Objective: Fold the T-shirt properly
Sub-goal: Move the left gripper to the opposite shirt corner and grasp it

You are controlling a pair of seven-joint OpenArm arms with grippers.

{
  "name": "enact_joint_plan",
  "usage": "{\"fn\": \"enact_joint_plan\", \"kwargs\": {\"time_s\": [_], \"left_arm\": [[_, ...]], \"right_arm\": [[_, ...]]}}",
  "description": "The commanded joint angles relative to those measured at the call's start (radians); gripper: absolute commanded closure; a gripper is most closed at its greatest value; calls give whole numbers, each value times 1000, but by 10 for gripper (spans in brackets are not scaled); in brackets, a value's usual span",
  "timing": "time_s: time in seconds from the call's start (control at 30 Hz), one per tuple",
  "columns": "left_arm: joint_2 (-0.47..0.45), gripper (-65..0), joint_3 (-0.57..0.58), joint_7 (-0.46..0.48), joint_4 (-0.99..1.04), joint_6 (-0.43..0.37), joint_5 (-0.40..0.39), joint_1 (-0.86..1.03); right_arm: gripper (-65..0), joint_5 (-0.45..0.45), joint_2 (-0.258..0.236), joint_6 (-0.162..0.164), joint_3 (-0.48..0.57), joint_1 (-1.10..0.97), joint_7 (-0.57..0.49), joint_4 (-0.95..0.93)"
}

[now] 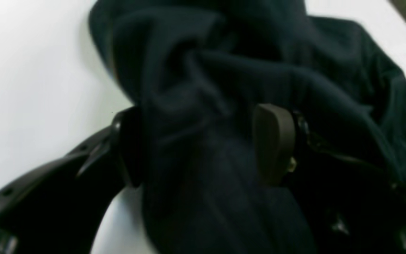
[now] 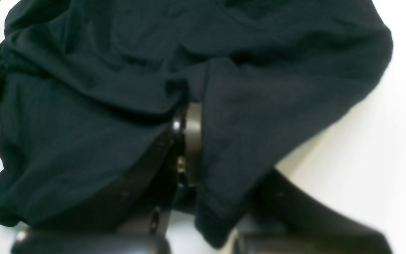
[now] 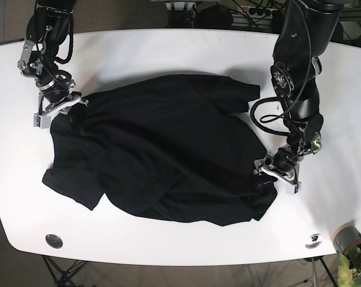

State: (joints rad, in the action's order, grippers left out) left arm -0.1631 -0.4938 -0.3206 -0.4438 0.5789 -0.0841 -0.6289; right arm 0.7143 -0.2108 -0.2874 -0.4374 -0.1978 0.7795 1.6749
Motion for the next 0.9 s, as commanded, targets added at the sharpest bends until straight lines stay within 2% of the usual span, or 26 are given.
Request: {"fn": "enact_joint_plan", "kwargs": {"time_s": [0.0,0.13,0.2,0.33,0.47,0.57,0.7,0.87], "left_arm": [[6,-329,34,-4,4,-40,14,-12],[6,-65,37,31,4,-64,11,-9],[6,0,37,31,4,-61,11,-9],[4,0,36,7,-65,-43,11,2],[-22,0,-24,-157,-275,28,11,76],[3,0,-81,-269,-448,57,11,131],[21,0,-88,-377,-657,76,11,217],[36,0,-92,-466,-880,105,11,312]], "right_arm": [[-21,20,-14,-6,-5,11,-22,21],[-21,18,-16,-6,-5,11,-22,21],[-21,18,-16,-6,-7,13,-24,21],[-21,18,-23,1,-13,45,-24,21],[-21,18,-48,1,-67,68,-24,20],[-21,18,-66,0,-76,93,-22,20],[-21,18,-97,0,-70,110,-22,20],[-21,18,-100,-5,-53,136,-9,20]]}}
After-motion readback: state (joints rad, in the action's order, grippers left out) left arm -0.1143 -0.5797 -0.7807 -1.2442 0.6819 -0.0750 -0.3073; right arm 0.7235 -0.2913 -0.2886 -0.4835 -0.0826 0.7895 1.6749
